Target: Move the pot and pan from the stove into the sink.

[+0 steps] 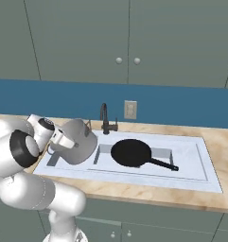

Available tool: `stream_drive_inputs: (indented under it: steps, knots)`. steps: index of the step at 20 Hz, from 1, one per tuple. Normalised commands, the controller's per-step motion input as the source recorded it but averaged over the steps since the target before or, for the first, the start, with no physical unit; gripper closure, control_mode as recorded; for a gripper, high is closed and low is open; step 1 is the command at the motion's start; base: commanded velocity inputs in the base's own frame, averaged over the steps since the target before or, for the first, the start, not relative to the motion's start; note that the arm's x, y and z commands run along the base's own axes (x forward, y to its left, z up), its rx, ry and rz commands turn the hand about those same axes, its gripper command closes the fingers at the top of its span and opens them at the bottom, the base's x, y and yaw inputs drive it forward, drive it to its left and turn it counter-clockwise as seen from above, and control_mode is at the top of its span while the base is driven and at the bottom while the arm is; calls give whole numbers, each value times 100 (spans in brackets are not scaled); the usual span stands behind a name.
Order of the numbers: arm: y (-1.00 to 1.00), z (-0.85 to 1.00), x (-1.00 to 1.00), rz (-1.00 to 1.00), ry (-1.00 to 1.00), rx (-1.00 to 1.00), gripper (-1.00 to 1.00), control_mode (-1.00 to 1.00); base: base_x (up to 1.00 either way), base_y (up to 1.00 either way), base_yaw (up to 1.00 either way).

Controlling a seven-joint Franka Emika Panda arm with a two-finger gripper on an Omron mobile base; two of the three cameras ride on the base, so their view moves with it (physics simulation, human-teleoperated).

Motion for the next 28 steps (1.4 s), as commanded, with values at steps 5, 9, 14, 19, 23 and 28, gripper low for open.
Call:
stream_drive_inputs:
  steps: [5,9,14,19,23,28]
  knots:
    - [5,30,-2,-8,0,0,-100,-100,0,0,0]
    - [0,56,-19,-11,3,0,-100,-100,0,0,0]
    - [0,51,-41,-9,4,0,-100,-100,0,0,0]
    - [-7,15,-71,-4,6,0,-100,-100,0,0,0]
    - [-20,-1,-94,-1,0,-1,-100,-100,0,0,0]
    - [-26,1,-100,1,-11,0,-100,-100,0,0,0]
